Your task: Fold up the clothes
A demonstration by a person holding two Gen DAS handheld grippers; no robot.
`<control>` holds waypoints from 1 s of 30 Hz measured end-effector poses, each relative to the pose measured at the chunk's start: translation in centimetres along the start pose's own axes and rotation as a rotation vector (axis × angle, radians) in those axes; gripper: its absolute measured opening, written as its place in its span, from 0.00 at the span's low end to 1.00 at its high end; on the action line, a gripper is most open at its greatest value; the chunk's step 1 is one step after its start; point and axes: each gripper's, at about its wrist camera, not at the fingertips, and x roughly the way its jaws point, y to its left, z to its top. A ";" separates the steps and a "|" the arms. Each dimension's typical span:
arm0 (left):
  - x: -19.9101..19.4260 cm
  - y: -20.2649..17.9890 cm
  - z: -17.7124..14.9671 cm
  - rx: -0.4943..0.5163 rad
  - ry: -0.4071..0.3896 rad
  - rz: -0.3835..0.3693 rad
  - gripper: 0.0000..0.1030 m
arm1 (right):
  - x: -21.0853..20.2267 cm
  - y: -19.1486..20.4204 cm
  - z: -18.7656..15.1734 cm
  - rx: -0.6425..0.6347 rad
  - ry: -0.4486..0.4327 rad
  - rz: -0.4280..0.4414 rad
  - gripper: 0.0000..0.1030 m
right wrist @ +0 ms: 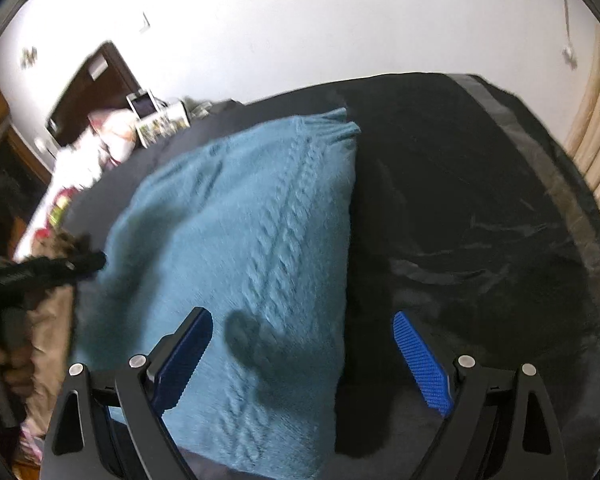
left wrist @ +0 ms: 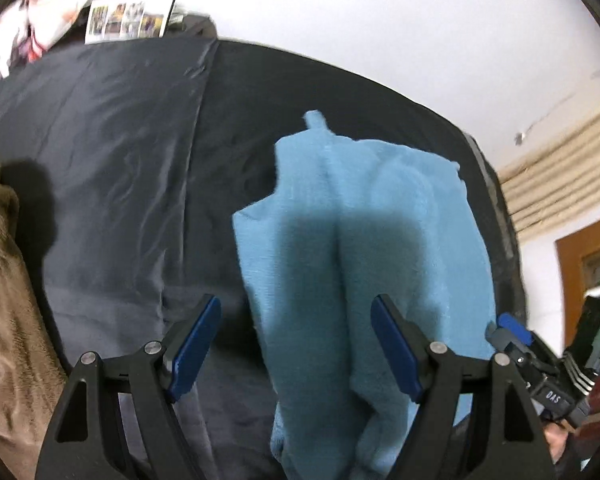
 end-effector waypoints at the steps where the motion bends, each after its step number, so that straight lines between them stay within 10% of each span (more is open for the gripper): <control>1: 0.3 0.4 0.1 -0.021 0.013 -0.032 0.78 | -0.1 -0.3 0.3 0.015 0.001 0.023 0.90; 16: 2.7 2.3 0.7 -0.157 0.086 -0.298 0.79 | 5.4 -2.5 4.4 0.125 0.152 0.235 0.91; 30: 2.5 4.1 0.5 -0.229 0.067 -0.257 0.79 | 7.5 -3.2 5.6 0.156 0.214 0.350 0.92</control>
